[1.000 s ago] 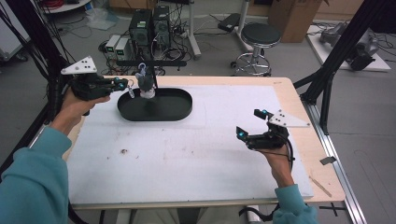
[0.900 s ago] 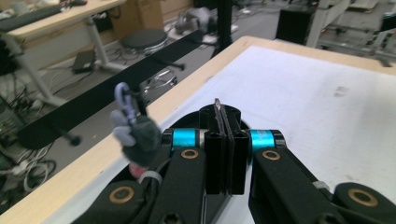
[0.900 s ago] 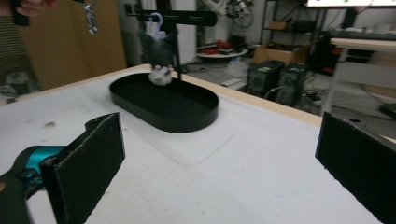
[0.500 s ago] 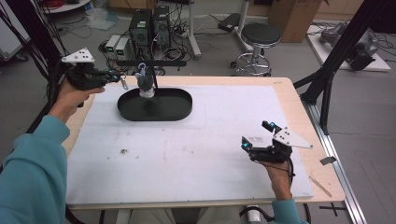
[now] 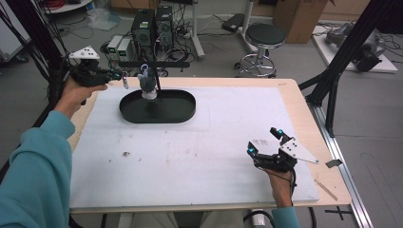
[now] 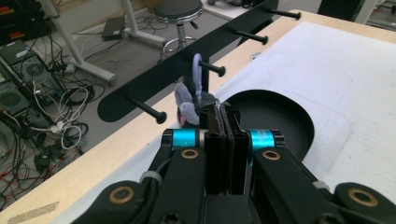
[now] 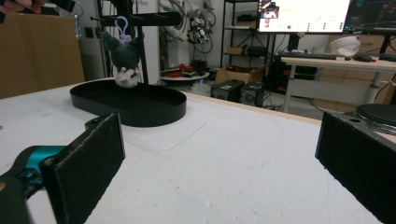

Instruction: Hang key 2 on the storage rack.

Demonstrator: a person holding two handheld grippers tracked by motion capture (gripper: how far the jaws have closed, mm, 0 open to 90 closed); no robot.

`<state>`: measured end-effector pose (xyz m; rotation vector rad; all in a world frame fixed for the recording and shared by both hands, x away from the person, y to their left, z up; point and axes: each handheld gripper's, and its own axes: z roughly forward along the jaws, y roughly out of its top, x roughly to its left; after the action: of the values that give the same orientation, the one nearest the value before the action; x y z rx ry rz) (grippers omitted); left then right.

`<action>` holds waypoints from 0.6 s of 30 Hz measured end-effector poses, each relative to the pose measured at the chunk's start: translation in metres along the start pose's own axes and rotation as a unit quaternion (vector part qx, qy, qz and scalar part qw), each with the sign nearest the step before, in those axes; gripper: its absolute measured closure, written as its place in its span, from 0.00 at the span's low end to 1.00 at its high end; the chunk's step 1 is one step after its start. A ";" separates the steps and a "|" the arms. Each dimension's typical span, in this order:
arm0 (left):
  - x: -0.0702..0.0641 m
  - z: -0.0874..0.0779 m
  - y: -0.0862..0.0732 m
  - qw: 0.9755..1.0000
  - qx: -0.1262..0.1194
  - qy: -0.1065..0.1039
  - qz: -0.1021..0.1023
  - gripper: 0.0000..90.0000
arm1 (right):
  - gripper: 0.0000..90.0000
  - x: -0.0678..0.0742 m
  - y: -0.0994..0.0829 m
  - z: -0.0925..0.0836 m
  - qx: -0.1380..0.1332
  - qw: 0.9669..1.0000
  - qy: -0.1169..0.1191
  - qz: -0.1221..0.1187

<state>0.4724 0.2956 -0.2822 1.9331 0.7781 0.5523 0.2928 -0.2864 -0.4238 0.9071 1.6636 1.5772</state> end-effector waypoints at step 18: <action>0.011 0.008 -0.004 0.999 -0.003 0.023 -0.022 0.98 | 0.01 0.000 -0.014 0.006 0.006 1.000 -0.008 0.004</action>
<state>0.4838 0.2999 -0.2886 1.8988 0.8451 0.5735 0.2969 -0.2839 -0.4383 0.9305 1.6620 1.5637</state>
